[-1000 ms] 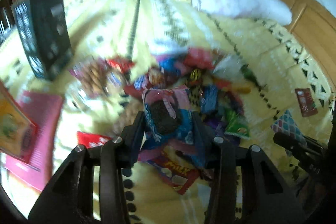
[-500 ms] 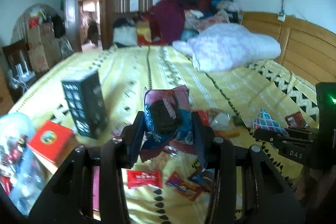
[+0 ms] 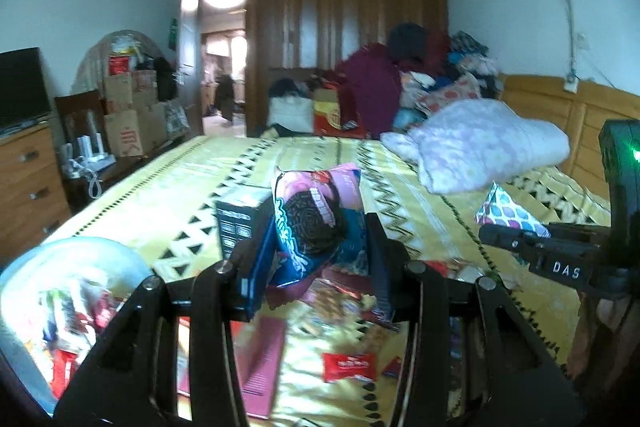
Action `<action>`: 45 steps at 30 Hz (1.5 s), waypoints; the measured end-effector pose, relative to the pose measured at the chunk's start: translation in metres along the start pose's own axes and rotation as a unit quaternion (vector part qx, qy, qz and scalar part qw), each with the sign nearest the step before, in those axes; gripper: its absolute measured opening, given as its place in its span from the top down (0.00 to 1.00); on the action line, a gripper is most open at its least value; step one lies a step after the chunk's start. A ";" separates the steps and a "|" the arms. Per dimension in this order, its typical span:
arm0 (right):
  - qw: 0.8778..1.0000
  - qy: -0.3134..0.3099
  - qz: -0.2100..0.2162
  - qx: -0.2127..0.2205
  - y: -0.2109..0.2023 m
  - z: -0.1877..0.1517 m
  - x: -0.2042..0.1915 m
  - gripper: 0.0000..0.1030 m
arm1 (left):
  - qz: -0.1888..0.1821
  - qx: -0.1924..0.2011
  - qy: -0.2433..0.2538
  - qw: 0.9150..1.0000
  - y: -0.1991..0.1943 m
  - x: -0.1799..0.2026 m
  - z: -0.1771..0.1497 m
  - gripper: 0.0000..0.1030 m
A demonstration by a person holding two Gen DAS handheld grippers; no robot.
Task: Organize snacks
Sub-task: 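Carry both packets over the clear basin with both tools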
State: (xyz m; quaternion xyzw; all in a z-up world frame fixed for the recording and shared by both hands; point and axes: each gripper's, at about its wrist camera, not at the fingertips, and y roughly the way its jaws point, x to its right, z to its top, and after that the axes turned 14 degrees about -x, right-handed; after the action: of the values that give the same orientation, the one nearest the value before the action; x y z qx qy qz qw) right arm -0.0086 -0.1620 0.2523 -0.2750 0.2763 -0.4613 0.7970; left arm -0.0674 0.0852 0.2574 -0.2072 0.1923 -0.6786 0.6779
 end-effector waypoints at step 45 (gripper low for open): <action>0.952 -0.202 0.211 -0.092 0.137 0.088 -0.346 0.85 | 0.181 -0.043 -0.216 0.959 -0.032 -0.226 -0.036 0.57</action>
State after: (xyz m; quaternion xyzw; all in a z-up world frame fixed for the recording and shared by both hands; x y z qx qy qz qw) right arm -0.0132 0.2189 0.2834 -0.3698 0.2022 -0.1902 0.8867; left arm -0.1148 0.3105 0.2403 -0.3400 0.1047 -0.4749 0.8049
